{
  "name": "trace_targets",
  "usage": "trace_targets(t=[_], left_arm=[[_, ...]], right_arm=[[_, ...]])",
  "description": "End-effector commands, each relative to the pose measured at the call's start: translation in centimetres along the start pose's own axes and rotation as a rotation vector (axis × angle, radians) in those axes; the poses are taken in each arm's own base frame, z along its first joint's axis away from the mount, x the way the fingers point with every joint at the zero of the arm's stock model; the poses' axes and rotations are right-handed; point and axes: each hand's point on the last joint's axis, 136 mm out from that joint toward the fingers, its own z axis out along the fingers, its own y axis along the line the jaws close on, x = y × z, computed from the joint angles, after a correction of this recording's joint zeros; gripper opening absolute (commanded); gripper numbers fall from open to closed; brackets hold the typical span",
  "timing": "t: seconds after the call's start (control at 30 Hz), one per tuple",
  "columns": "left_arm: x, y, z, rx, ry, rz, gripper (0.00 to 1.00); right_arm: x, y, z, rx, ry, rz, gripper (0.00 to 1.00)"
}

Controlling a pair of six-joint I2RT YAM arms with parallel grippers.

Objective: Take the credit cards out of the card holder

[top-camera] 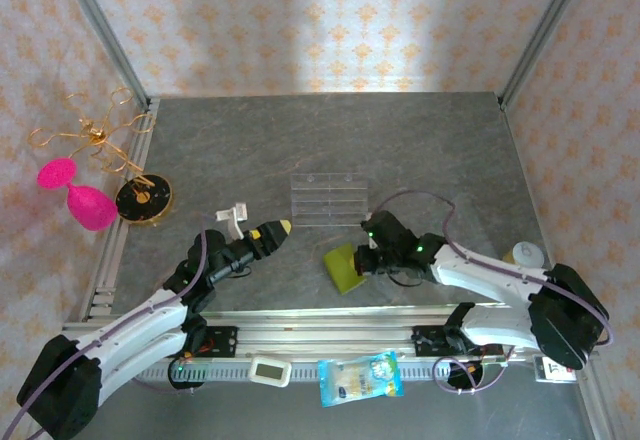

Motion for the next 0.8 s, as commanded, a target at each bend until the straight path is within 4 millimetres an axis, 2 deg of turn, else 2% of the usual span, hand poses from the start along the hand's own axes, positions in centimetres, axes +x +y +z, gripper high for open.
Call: trace_targets(t=[0.0, 0.17, 0.3, 0.5, 0.77], left_arm=[[-1.5, -4.0, -0.4, 0.146, -0.051, 0.056, 0.89], [-2.3, -6.6, -0.7, 0.249, -0.068, 0.077, 0.91], [-2.6, -8.1, -0.9, 0.317, -0.074, 0.079, 0.90], [-2.9, -9.8, -1.3, 0.403, -0.094, 0.086, 0.88], [-2.9, -10.2, -0.3, 0.396, -0.083, 0.107, 0.76]], right_arm=[[-6.1, 5.7, -3.5, -0.168, -0.199, -0.092, 0.00], [-10.5, 9.5, -6.8, -0.312, -0.339, -0.138, 0.00], [-12.7, 11.7, -8.7, -0.414, -0.409, -0.164, 0.00], [-13.6, 14.5, -10.1, -0.547, -0.427, -0.193, 0.00], [-13.0, 15.6, -8.9, -0.622, -0.351, -0.178, 0.00]])
